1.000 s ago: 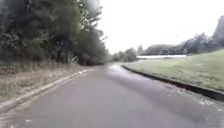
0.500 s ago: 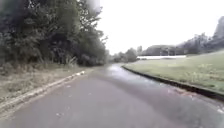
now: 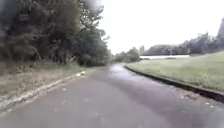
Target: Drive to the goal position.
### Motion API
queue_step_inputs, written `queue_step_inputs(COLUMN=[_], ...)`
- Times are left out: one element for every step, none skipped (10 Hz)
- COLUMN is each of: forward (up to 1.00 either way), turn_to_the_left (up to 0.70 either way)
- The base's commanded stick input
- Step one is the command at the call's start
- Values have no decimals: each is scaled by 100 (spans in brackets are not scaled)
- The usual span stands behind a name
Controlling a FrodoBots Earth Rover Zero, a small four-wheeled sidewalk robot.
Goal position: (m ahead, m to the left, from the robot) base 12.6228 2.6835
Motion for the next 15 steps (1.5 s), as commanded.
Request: queue_step_inputs(forward=[70,70,70,70,70,70,70,70,70,70,70,70,70,70,70], turn_to_the_left=[3,3,3,3,3,2,0,0,0,0,0,0,0,0,0])
